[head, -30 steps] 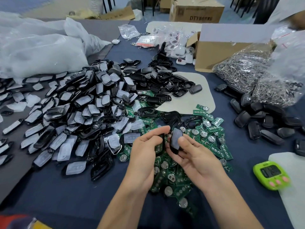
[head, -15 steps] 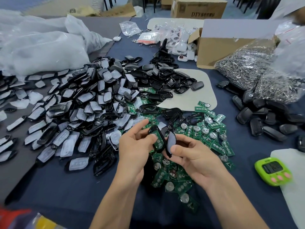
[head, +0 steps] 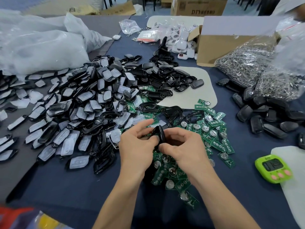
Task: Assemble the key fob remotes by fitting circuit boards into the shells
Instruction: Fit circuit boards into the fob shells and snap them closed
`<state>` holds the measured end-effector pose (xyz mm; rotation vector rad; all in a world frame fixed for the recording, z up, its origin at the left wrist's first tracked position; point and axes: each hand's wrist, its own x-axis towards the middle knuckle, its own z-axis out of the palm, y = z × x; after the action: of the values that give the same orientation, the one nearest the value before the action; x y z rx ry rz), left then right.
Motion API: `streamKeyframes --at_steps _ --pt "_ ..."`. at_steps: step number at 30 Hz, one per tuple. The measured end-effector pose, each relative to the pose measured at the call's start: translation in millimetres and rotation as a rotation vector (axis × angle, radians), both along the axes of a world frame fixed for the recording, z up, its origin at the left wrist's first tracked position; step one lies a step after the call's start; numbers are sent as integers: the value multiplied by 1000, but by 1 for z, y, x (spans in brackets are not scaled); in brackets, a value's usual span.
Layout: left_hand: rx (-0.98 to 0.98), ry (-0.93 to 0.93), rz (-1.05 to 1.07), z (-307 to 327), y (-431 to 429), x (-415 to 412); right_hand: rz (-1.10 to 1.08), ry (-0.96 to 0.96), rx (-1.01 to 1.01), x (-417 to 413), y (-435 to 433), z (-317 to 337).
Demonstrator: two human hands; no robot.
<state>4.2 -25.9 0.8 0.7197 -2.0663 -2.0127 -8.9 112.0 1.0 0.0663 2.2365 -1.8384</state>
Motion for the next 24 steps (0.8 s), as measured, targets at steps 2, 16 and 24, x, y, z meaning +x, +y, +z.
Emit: streamKeyframes --at_steps 2,16,24 --pt "35 15 -64 0 -1 1 -14 41 59 -2 1 1" --pt "217 104 -371 -5 -15 3 84 61 283 -8 16 15" --pt "315 93 -223 -2 -7 1 8 157 379 -3 2 17"
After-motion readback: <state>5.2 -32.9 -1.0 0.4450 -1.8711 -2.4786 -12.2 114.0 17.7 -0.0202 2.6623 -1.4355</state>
